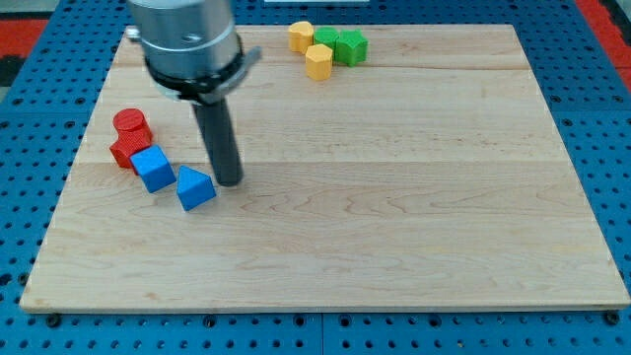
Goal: Separate the red and blue blocks
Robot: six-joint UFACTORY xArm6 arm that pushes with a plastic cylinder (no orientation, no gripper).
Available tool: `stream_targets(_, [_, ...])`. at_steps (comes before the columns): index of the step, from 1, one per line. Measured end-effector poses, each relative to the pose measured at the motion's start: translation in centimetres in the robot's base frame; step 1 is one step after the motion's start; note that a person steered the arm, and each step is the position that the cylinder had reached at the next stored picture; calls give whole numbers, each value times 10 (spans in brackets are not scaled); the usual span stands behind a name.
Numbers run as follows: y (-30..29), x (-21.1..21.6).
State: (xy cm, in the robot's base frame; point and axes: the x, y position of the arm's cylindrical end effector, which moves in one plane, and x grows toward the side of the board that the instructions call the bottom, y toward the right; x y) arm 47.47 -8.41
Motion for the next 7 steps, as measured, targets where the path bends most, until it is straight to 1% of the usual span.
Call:
stream_targets(1, [28,7])
stream_targets(2, [25,21])
stream_targets(3, [-1,66])
stream_targets(4, [-59,81])
stream_targets(5, [-124,61])
stream_targets(6, [-138,10])
stream_targets(7, [-138,9])
